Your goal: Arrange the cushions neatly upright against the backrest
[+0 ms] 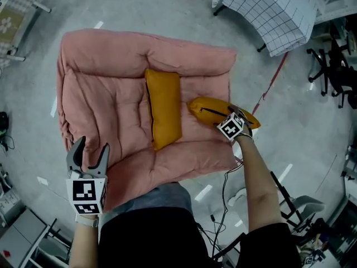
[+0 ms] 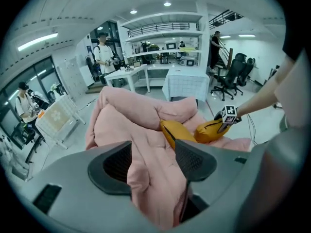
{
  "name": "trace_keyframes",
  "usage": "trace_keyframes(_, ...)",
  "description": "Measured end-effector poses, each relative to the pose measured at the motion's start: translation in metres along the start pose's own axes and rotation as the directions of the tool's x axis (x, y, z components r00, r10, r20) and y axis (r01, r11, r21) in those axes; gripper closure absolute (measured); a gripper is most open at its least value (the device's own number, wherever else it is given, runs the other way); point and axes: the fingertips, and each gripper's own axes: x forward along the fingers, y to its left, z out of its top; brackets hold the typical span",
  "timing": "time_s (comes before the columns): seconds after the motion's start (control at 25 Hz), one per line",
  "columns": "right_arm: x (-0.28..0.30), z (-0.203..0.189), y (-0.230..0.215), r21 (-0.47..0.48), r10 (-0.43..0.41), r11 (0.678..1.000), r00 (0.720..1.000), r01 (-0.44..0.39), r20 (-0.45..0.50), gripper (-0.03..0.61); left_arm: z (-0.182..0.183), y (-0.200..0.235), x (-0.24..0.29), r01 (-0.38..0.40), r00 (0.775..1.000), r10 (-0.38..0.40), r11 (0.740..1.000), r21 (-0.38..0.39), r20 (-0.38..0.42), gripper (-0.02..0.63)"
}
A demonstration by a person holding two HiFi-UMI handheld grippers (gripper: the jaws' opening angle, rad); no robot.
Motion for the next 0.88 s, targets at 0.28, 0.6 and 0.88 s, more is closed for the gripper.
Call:
trace_keyframes(0.28,0.026,-0.005,-0.009,-0.035,-0.078,0.996,0.996,0.076,-0.038,0.14,-0.023,-0.017,0.012,0.053,0.997,-0.052,0.999,0.012,-0.064,0.339)
trace_keyframes(0.6,-0.007,-0.004,-0.001,-0.013,-0.137,0.99,0.99,0.137,0.02,0.264,-0.035,-0.045,0.02,0.172,0.983,-0.172,0.985,0.004,-0.067,0.339)
trace_keyframes(0.88,-0.085,0.045,0.031,-0.173,-0.198,0.959,0.968,0.224,0.152,0.27,-0.037,-0.081,0.02,0.341,0.94,-0.337,0.936,0.089,-0.05,0.331)
